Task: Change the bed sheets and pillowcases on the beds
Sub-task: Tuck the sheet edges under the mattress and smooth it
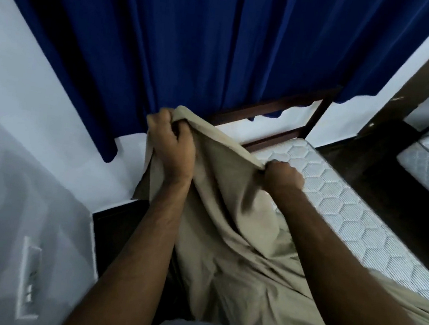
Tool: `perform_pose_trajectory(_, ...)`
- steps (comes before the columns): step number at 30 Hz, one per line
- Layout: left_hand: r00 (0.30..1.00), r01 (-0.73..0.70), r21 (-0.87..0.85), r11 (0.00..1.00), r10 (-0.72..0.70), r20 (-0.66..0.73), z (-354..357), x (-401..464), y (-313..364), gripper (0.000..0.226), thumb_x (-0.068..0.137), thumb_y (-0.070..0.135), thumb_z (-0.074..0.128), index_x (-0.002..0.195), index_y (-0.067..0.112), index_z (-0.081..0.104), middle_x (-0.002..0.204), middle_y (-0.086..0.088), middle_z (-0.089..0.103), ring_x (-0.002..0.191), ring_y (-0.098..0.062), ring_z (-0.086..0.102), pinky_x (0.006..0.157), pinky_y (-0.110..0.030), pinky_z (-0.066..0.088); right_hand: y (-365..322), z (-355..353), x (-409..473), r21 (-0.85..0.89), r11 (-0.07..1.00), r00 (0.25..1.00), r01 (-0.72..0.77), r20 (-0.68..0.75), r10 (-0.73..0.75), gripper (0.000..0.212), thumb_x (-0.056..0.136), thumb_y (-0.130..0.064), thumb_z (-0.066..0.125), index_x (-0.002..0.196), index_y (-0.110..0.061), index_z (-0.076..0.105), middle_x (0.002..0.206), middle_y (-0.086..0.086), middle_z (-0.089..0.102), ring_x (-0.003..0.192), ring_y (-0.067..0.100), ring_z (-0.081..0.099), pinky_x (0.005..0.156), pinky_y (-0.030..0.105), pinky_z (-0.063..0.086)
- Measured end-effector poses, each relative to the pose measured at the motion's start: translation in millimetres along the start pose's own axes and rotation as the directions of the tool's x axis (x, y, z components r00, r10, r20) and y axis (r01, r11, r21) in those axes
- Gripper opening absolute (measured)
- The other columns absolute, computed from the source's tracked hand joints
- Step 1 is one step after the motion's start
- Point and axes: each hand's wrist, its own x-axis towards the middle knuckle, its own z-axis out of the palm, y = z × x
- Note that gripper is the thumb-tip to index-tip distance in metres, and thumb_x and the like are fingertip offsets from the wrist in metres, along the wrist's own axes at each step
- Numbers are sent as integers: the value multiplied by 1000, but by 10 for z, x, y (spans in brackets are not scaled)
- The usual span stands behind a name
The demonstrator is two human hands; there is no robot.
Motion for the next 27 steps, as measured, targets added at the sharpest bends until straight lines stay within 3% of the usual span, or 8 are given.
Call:
perform_pose_trajectory(3,998,-26,143,989,18,55,-206,-25,-321,15,91,6,51,97,-1,62,102,-20,54,80,-8,45,74,-3,36,-53,108,112,-39,980,980,-195,34,196,43,100,-29,40,137,-13,56,139,15,48,123,36,56,97,42,44)
perform_pose_trajectory(6,978,-35,279,960,-25,207,-396,85,-732,27,90,20,52,105,0,61,109,-17,52,91,-16,50,82,-22,45,-158,149,291,26,959,958,-283,62,281,42,97,-25,40,132,-11,59,131,16,60,116,33,63,93,40,48)
perform_pose_trajectory(10,841,-201,514,834,-123,527,-457,377,-1232,50,77,49,72,109,15,55,117,-11,48,105,-29,51,85,-41,50,-324,289,609,670,616,909,-414,338,243,38,98,-26,40,116,0,62,90,12,72,58,21,70,55,28,55)
perform_pose_trajectory(16,843,-133,586,799,-220,491,-340,743,-1630,26,94,28,65,112,10,59,119,-16,52,110,-34,54,86,-47,52,-887,269,1016,832,493,946,257,-320,47,49,106,-22,38,154,-19,31,153,-1,38,137,-3,38,119,25,29)
perform_pose_trajectory(20,846,26,528,849,-300,441,-205,1040,-1789,18,98,18,60,107,4,66,115,-18,54,95,-21,52,84,-33,49,-1165,215,1323,804,508,944,308,-324,-58,58,103,-35,38,152,-4,32,153,13,40,143,21,39,120,39,32)
perform_pose_trajectory(23,831,75,531,844,-348,435,-112,1169,-1975,16,97,9,56,108,3,67,113,-17,56,89,-15,47,77,-21,38,-1100,368,1642,774,569,953,278,-296,-64,50,104,-23,43,146,4,40,149,18,46,134,2,44,114,23,35)
perform_pose_trajectory(25,814,54,544,838,-352,462,3,1206,-2113,19,94,5,54,107,4,67,107,-19,60,92,-20,53,78,-23,37,-1040,446,1849,737,637,964,226,-264,-37,48,104,-19,44,150,-6,41,151,8,42,132,-3,37,107,2,22)
perform_pose_trajectory(27,763,13,526,850,-348,544,110,1188,-2193,20,94,6,55,109,4,69,109,-19,62,98,-24,57,81,-23,37,-956,609,2075,703,704,987,94,-159,27,61,93,-26,47,153,-25,38,153,4,39,141,12,31,118,15,20)
